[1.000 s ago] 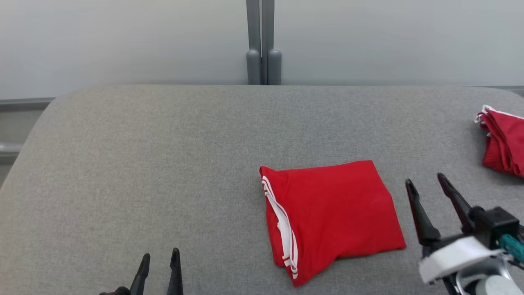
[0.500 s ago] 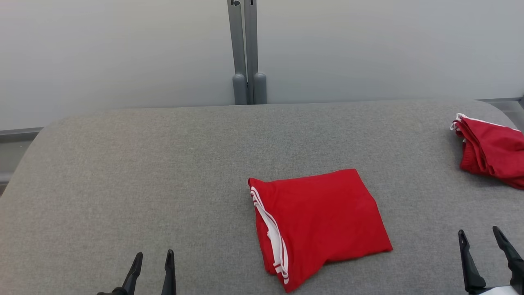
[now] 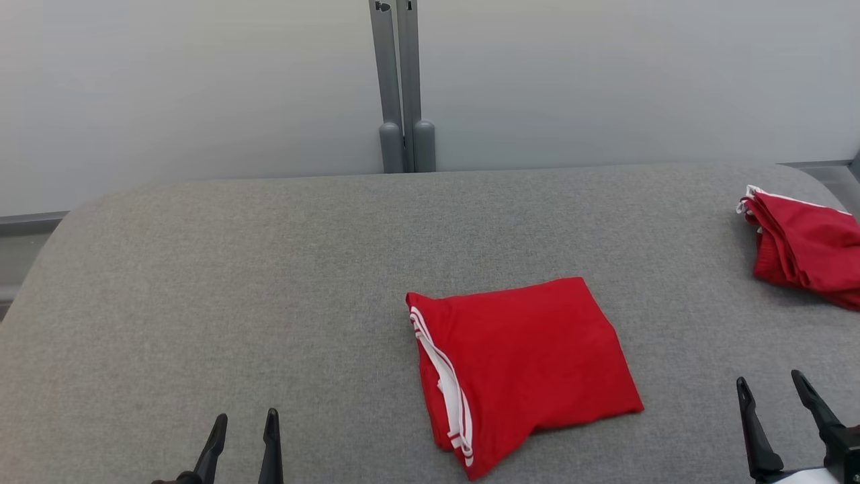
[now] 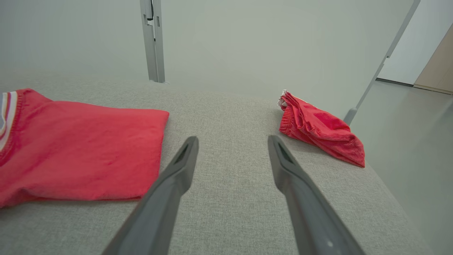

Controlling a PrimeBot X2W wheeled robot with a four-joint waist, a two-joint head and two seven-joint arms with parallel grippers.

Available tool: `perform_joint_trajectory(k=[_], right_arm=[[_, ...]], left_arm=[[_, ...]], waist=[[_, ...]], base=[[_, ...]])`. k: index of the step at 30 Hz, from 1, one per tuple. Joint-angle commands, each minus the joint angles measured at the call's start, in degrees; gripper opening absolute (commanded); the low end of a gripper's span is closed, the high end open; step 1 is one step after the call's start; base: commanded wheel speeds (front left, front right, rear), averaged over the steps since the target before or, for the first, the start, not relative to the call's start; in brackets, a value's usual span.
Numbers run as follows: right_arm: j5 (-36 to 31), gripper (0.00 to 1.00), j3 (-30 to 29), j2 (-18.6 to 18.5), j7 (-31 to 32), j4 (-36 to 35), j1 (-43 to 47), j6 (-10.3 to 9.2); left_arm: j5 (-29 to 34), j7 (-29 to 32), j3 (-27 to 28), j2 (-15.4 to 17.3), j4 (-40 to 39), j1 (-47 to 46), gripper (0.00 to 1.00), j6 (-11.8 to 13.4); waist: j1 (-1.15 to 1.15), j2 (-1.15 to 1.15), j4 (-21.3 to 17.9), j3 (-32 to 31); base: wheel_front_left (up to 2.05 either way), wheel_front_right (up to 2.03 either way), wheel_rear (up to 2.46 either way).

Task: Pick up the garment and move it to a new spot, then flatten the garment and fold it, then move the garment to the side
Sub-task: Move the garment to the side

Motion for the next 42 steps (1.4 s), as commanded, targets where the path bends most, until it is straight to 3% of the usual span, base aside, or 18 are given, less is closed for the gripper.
perform_joint_trajectory(k=[1,5,6,9,14,17,21,25,26,27,28,33,37,42], right_arm=[[0.6,1.00,0.3,0.1,-0.2,-0.3,-0.8,-0.04],[4.2,1.00,4.5,-0.6,-0.2,0.9,-4.3,-0.03],[8.4,1.00,7.9,-1.6,0.9,3.7,-7.2,-0.05],[15.7,1.00,13.4,-4.1,10.0,7.2,-14.5,-0.05],[21.9,1.00,21.7,-7.8,26.6,13.0,-25.1,-0.02],[22.7,1.00,22.6,-8.5,31.7,17.7,-29.1,-0.06],[22.0,1.00,21.2,-7.8,34.0,24.0,-32.5,-0.03],[25.5,1.00,20.9,-6.0,36.8,28.4,-33.8,-0.03],[27.3,0.58,20.5,-5.2,37.8,29.4,-34.0,-0.01],[28.7,0.23,19.8,-4.7,38.2,30.3,-34.4,-0.02],[30.2,0.00,19.1,-4.2,38.4,31.0,-34.8,-0.02],[36.0,0.00,17.4,-5.4,37.9,30.2,-37.9,-0.03],[37.9,0.00,15.3,-9.1,36.3,27.7,-41.9,-0.06],[36.7,0.00,12.6,-16.3,37.1,23.8,-47.5,-0.03]], left_arm=[[0.1,-0.1,0.1,0.1,-0.1,0.8,1.00,0.1],[-0.3,-0.1,0.1,0.1,-0.6,0.4,1.00,0.4],[-0.2,-0.1,-0.3,0.1,-0.7,0.0,1.00,0.4],[-0.3,-0.1,-1.2,0.1,-0.6,-1.4,1.00,0.4],[-1.3,-0.1,-3.2,0.1,-0.6,-4.0,1.00,0.6],[-2.0,-0.1,-4.1,0.1,-0.2,-4.7,1.00,1.1],[-2.7,-0.1,-4.7,0.1,-0.1,-5.7,1.00,1.5],[-2.8,-0.1,-4.7,0.1,-0.1,-6.1,1.00,1.6],[-2.8,-0.1,-4.4,0.1,-0.2,-6.2,1.00,1.7],[-2.9,-0.1,-4.2,0.1,-0.3,-6.5,1.00,1.7],[-3.1,-0.1,-4.1,0.1,-0.4,-6.7,1.00,1.8],[-3.4,-0.1,-4.4,0.1,-0.5,-7.9,1.00,1.6],[-3.1,-0.1,-3.8,0.1,-1.0,-8.8,1.00,1.6],[-2.5,-0.1,-3.5,0.1,-1.1,-9.7,1.00,1.1]], waist=[[0.00,0.00,0.3,0.1],[0.00,0.00,0.9,0.9],[0.00,0.00,1.4,1.6],[0.00,0.00,2.8,3.2],[0.00,0.00,5.9,7.6],[0.00,0.00,7.8,9.2],[0.00,0.00,9.9,10.6],[0.00,0.00,10.9,11.3],[0.00,0.00,10.7,11.5],[0.00,0.00,10.5,11.7],[0.00,0.00,10.2,11.9],[0.00,0.00,8.4,12.9],[0.00,0.00,5.6,13.5],[0.00,0.00,2.3,14.6]], base=[[0.00,0.00,0.00],[0.00,0.00,0.00],[0.00,0.00,0.00],[0.00,0.00,0.00],[0.00,0.00,0.00],[0.00,0.00,0.00],[0.00,0.00,0.00],[0.00,0.00,0.00],[0.00,0.00,0.00],[0.00,0.00,0.00],[0.00,0.00,0.00],[0.00,0.00,0.00],[0.00,0.00,0.00],[0.00,0.00,0.00]])
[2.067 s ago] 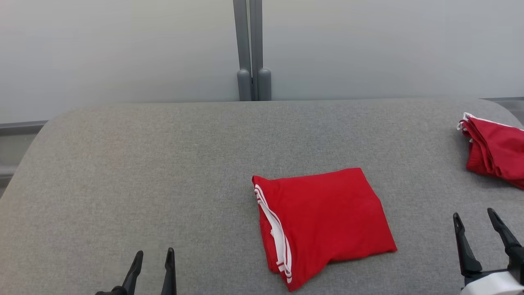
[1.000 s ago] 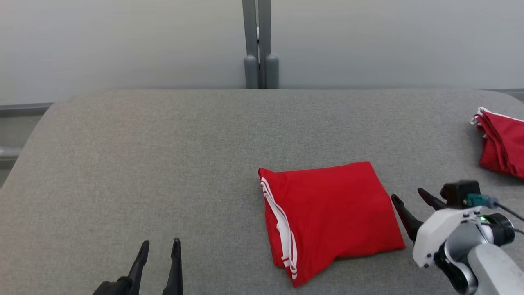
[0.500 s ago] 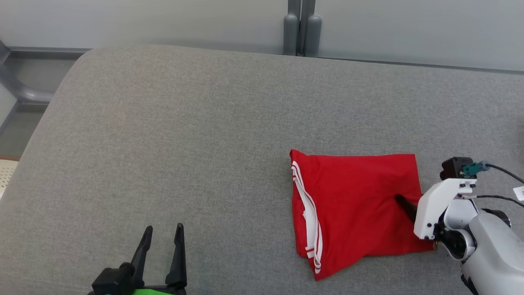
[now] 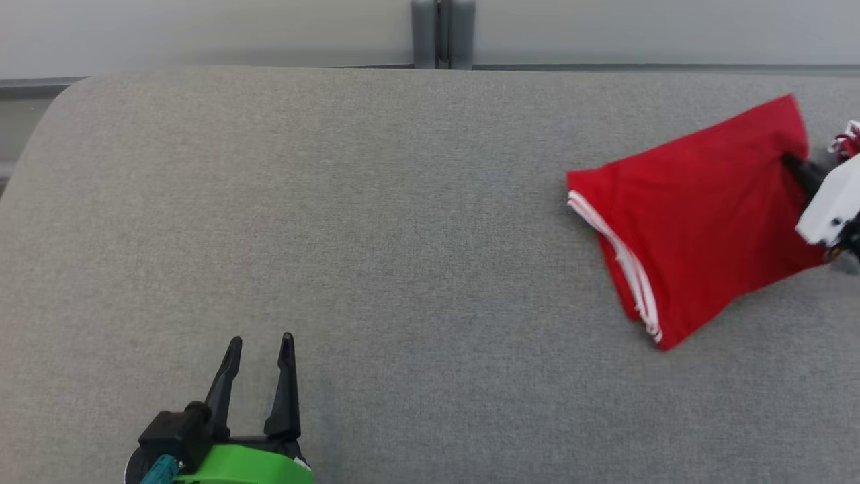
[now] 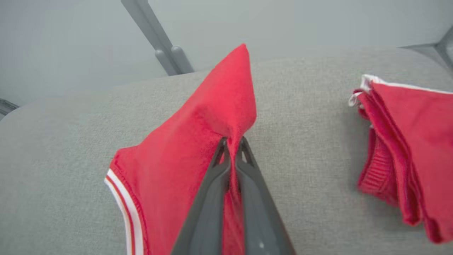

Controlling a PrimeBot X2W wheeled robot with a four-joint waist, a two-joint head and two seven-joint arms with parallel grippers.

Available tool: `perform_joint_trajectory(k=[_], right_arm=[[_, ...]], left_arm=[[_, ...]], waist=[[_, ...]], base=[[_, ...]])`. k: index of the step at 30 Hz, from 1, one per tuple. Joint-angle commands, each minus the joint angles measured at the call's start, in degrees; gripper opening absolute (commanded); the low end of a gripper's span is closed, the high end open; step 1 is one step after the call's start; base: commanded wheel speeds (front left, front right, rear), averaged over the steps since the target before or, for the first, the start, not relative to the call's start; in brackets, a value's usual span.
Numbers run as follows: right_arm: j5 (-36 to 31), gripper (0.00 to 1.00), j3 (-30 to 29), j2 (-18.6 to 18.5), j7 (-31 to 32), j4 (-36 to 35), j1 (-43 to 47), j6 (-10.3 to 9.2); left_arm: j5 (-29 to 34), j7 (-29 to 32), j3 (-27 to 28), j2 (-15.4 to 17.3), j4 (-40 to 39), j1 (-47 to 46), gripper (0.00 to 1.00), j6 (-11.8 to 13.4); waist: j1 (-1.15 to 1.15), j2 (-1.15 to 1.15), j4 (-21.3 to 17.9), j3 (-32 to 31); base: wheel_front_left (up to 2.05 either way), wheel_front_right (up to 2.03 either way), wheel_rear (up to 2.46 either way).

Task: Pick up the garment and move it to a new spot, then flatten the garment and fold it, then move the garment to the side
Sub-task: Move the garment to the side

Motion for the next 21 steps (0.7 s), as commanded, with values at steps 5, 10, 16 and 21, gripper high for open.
perform_joint_trajectory(k=[5,10,16,21], right_arm=[[-3.3,0.00,-3.4,-5.1,3.1,-2.9,-7.5,0.00],[-6.9,0.00,-8.1,-7.5,6.0,-1.7,-12.9,0.00],[-11.1,0.00,-13.3,-9.9,8.5,0.1,-16.2,0.00],[-16.6,0.47,-16.0,-13.2,7.6,1.3,-15.9,-0.02]], left_arm=[[0.0,-0.1,-0.8,0.1,0.2,-3.3,1.00,-0.7],[0.7,-0.1,-2.0,0.1,1.3,-5.6,1.00,-1.3],[0.9,-0.1,-1.8,0.1,2.1,-7.2,1.00,-1.6],[1.6,-0.1,-0.8,0.1,2.7,-7.3,1.00,-1.8]], waist=[[0.00,0.00,-4.4,4.1],[0.00,0.00,-5.0,7.2],[0.00,0.00,-4.4,10.2],[0.00,0.00,-4.6,11.3]], base=[[0.00,0.00,0.00],[0.00,0.00,0.00],[0.00,0.00,0.00],[0.00,0.00,0.00]])
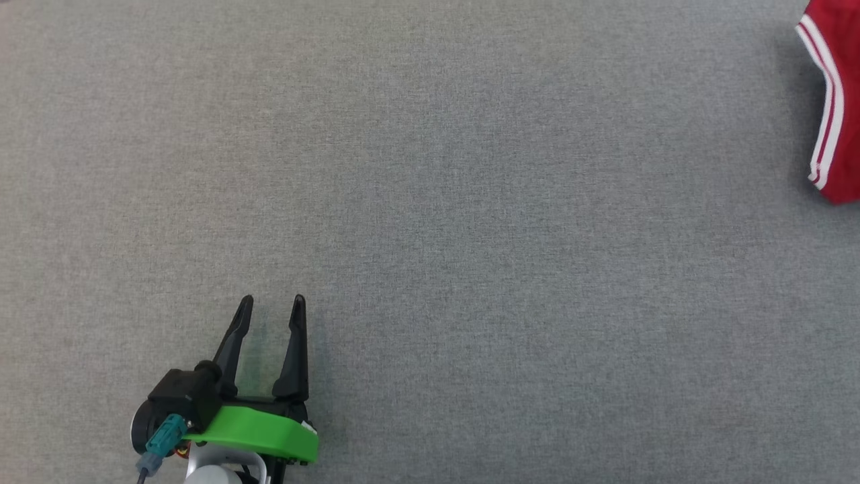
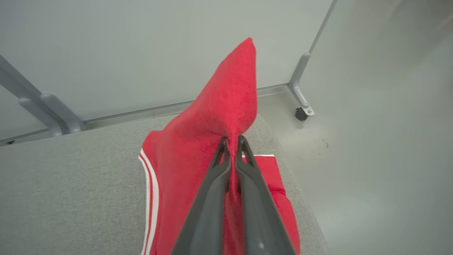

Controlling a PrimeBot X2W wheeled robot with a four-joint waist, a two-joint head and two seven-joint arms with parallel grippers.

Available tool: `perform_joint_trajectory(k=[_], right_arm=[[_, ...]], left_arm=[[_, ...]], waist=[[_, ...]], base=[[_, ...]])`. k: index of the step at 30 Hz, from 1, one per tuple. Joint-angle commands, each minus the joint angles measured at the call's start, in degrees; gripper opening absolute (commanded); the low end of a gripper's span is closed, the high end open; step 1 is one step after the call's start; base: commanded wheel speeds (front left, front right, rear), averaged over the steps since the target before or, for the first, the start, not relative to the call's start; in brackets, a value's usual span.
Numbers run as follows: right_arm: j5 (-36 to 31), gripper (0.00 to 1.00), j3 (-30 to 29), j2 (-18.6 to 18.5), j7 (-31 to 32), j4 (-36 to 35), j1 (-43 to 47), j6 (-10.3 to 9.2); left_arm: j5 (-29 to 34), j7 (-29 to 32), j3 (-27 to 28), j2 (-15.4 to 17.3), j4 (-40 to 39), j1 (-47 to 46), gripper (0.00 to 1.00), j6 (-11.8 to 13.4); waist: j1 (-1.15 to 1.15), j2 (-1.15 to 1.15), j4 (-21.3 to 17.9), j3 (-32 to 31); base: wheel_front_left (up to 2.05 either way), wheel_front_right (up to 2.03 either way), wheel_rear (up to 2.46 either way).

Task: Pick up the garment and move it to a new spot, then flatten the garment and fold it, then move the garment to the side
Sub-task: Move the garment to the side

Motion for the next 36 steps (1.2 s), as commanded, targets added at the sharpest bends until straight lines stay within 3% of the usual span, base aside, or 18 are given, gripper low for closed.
perform_joint_trajectory(k=[1,8,15,23,28,33,36], right_arm=[[-3.2,1.00,-1.1,-1.8,-2.0,0.8,0.5,-0.04],[-17.2,1.00,-2.8,-2.2,-10.4,3.7,3.3,-0.06],[-19.8,1.00,-2.0,1.9,-27.7,-1.5,10.4,-0.05],[-21.4,1.00,-1.6,13.2,-44.2,-10.1,31.3,-0.06],[-23.2,1.00,-1.1,21.3,-46.0,-15.7,43.0,-0.06],[-23.9,1.00,-0.3,29.5,-45.9,-22.2,51.6,-0.06],[-25.1,1.00,1.5,32.2,-46.0,-23.6,54.6,-0.06]], left_arm=[[0.3,-0.1,0.5,0.1,0.1,-0.7,1.00,-0.2],[-0.5,-0.1,1.1,0.1,0.0,-0.9,1.00,-0.1],[-1.8,-0.1,2.7,0.1,-0.2,1.8,1.00,1.1],[-2.9,-0.1,6.4,0.1,-0.6,8.7,1.00,2.6],[-0.9,-0.1,8.4,0.1,-0.4,10.6,1.00,4.1],[0.7,-0.1,9.3,0.1,0.6,10.2,1.00,3.1],[1.1,-0.1,9.8,0.1,1.7,9.7,1.00,3.0]], waist=[[-0.01,0.00,-0.3,0.5],[-0.01,0.00,-1.5,-0.7],[-0.01,0.00,-1.8,-6.2],[-0.01,0.00,-1.6,-17.7],[-0.01,0.00,-1.2,-20.7],[-0.01,0.00,-0.5,-21.3],[-0.01,0.00,-0.6,-21.4]], base=[[0.00,0.00,0.00],[0.00,0.00,0.00],[0.00,0.00,0.00],[0.00,0.00,0.00],[0.00,0.00,0.00],[0.00,0.00,0.00],[0.00,0.00,0.00]])
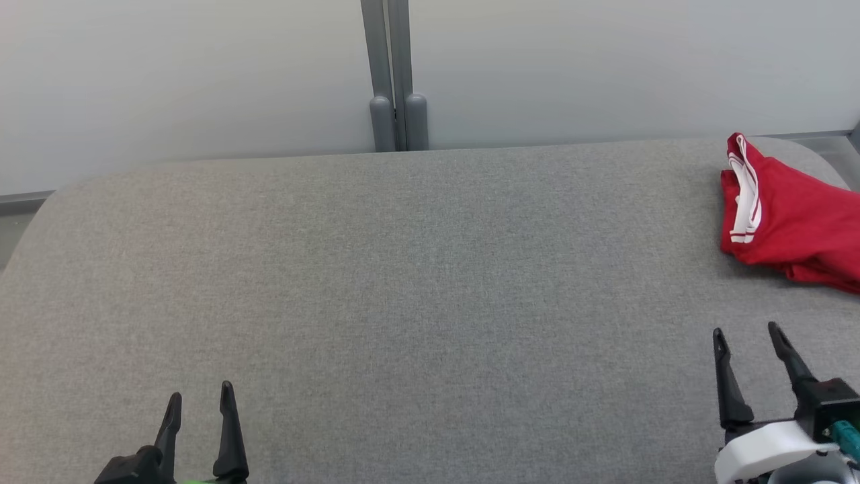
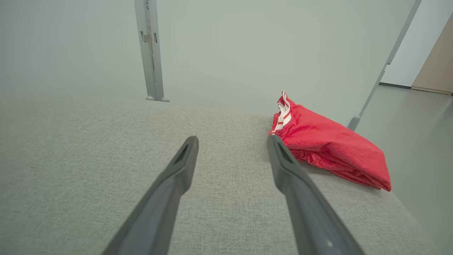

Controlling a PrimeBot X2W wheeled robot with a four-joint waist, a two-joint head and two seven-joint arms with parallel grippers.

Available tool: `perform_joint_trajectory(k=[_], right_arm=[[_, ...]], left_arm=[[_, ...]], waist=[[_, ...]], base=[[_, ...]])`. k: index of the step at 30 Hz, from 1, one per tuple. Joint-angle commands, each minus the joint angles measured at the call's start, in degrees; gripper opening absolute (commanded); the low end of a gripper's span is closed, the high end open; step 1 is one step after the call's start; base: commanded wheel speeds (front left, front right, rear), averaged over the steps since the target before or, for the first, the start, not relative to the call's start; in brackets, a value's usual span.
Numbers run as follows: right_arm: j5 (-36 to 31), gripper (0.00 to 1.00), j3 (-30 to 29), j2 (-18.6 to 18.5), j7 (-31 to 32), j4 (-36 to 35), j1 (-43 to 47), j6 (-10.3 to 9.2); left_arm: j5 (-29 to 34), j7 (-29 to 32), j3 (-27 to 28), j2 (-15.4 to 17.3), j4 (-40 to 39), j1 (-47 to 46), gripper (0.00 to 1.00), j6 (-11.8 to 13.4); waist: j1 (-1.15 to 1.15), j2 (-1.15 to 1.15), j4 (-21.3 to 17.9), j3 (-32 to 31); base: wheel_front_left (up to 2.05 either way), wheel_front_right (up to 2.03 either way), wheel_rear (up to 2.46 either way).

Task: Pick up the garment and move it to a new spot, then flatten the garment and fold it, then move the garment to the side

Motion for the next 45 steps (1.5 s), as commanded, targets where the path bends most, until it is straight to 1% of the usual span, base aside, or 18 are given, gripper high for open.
perform_joint_trajectory(k=[1,5,9,14,15,19,32,45], right_arm=[[-0.8,1.00,0.5,0.5,-0.2,-0.3,1.3,-0.08],[-2.0,1.00,1.6,2.3,-0.2,-0.4,2.9,-0.08],[-2.6,1.00,2.8,2.8,-0.2,-0.1,3.3,-0.08],[-2.6,1.00,2.7,3.2,-0.2,-0.8,2.8,-0.08],[-2.3,0.00,2.8,3.3,0.0,-0.4,2.9,0.00],[-1.9,0.00,2.8,3.9,0.4,1.6,3.2,0.01],[14.2,0.00,2.4,4.1,4.3,2.2,0.8,0.00],[27.9,0.00,2.3,4.2,7.2,2.4,-1.1,-0.01]], left_arm=[[0.5,0.0,0.3,0.1,0.7,-0.4,1.00,-0.3],[0.6,0.0,0.5,0.1,2.0,-0.7,1.00,-0.3],[0.9,0.0,0.6,0.1,2.6,-0.8,1.00,-0.3],[2.1,0.0,0.2,0.1,2.6,-1.3,1.00,-0.9],[1.4,0.0,0.2,0.0,2.7,-0.6,0.00,-0.8],[1.1,0.2,0.2,-0.2,4.6,0.2,0.00,-0.8],[-12.1,4.0,1.3,-0.2,4.1,-2.2,0.00,-1.4],[-23.2,7.0,2.0,-0.1,3.5,-4.0,0.00,-1.9]], waist=[[0.00,0.00,0.0,-0.3],[0.00,0.00,-0.6,-0.5],[0.00,0.00,-0.9,-0.6],[0.00,0.00,-0.9,-0.6],[0.00,0.00,-0.9,-0.6],[0.00,0.00,-0.9,-0.6],[0.00,0.00,-0.9,-0.4],[0.00,0.00,-0.9,-0.2]], base=[[0.00,0.00,0.00],[0.00,0.00,0.00],[0.00,0.00,0.00],[0.00,0.00,0.00],[0.00,0.00,0.00],[0.00,0.00,0.00],[0.00,0.00,0.00],[0.00,0.00,0.00]])
